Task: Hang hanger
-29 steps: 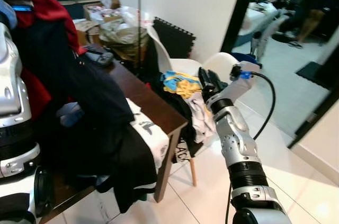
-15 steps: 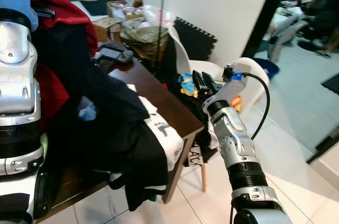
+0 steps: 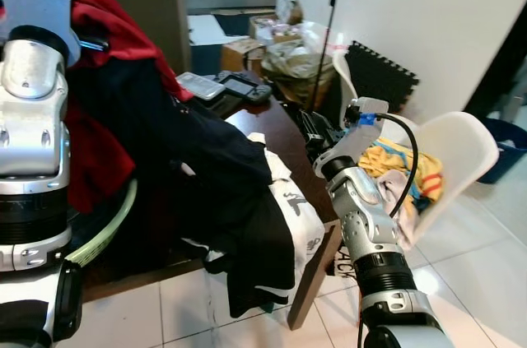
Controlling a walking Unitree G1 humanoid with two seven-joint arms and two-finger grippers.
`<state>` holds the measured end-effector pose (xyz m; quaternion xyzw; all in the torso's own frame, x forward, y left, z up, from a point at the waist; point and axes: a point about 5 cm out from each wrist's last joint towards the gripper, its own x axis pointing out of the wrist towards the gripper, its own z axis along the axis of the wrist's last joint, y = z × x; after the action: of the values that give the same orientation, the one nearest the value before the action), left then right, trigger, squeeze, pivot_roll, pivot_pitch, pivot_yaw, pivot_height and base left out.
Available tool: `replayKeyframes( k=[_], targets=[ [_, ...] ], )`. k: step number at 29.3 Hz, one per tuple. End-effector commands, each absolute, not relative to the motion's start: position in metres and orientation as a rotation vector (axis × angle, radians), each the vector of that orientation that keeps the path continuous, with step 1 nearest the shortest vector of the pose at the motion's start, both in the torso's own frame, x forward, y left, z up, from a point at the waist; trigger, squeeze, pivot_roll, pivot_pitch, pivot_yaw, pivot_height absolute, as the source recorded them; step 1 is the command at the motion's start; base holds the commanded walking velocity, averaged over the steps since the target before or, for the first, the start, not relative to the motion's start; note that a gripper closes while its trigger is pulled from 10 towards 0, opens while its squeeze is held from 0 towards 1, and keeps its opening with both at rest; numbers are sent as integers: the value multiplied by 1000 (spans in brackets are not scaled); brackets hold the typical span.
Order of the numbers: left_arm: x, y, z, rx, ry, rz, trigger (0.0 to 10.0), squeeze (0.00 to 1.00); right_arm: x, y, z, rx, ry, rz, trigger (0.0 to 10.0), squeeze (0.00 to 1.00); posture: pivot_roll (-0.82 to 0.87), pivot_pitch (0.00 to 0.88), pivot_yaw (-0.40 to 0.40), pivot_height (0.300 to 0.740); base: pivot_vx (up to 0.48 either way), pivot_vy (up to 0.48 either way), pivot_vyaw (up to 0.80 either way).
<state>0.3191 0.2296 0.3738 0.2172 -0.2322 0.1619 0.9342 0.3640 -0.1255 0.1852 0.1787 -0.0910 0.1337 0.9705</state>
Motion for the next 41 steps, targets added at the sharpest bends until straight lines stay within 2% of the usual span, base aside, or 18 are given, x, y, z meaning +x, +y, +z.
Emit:
replayKeyframes(
  k=[1,8,16,23,27,41],
  targets=[
    [317,228,381,443,-500,330,10000,0,363,-128,179,367,-160,261,10000,0,86,0,-56,740,0,0,569],
    [314,230,378,408,-474,329,10000,0,361,-124,178,383,-154,287,10000,0,86,0,-60,740,0,0,81],
    [313,230,377,442,-452,336,10000,0,360,-122,178,387,-149,296,10000,0,87,0,-62,740,0,0,0],
    [313,227,376,457,-437,334,10000,0,359,-120,179,341,-148,317,10000,0,86,0,-58,740,0,-480,462],
    [312,230,375,396,-427,341,10000,0,358,-121,178,369,-146,315,10000,0,86,0,-58,740,0,0,0],
    [309,232,376,374,-424,340,10000,0,357,-119,177,372,-139,326,10000,0,89,0,-63,740,0,0,0]
  ],
)
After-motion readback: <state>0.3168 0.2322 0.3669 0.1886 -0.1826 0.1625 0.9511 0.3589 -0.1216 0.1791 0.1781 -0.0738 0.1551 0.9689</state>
